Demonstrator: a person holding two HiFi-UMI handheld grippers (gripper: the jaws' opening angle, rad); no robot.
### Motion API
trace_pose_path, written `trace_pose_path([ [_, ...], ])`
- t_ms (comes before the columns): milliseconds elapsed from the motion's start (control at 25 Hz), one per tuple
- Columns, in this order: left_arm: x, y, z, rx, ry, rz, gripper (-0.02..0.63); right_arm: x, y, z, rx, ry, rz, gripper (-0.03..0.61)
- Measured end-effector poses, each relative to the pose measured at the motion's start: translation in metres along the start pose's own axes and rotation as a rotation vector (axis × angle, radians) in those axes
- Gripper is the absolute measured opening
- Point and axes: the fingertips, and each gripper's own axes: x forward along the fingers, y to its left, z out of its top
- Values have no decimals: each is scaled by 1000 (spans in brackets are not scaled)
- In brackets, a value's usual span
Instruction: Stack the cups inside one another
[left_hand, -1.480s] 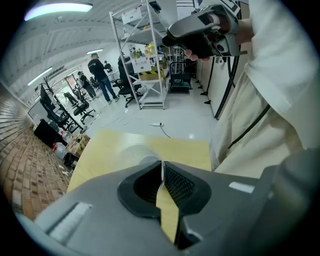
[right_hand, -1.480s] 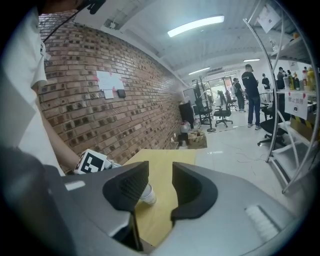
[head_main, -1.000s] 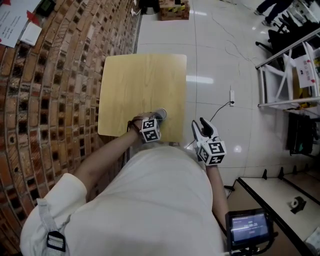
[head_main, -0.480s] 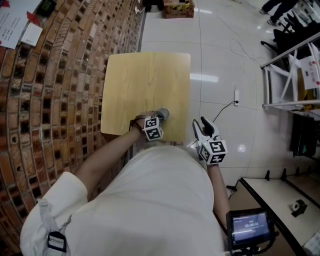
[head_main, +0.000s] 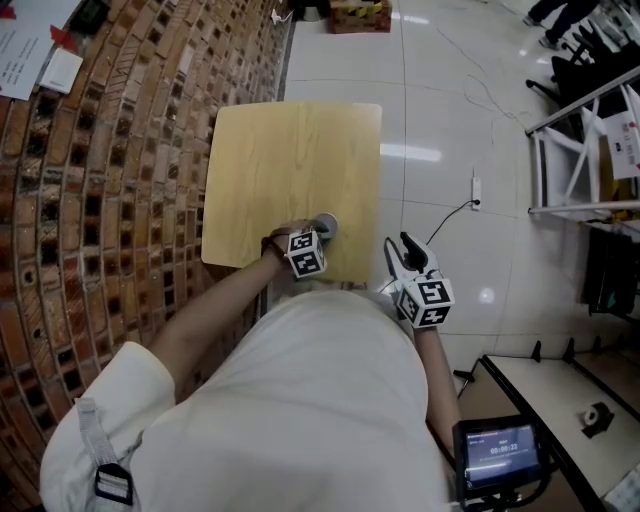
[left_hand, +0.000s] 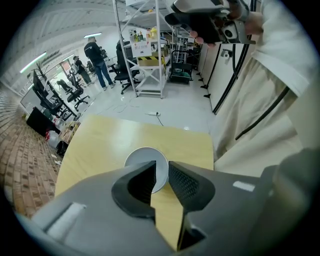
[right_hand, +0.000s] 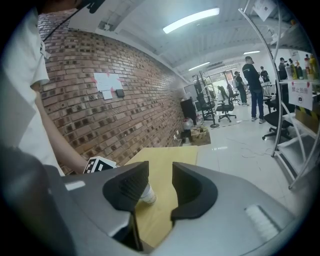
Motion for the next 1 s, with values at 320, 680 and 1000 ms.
trace_pose_path([
  [320, -5, 5, 6, -63, -10, 57, 106, -4, -5, -2, -3, 4, 24, 141],
  [680, -61, 17, 10, -588, -263, 137, 123, 4, -12, -9, 0, 32, 94, 141],
  [1000, -117, 5, -23, -984, -409, 284, 123, 42, -1, -27, -28, 121, 225, 138],
])
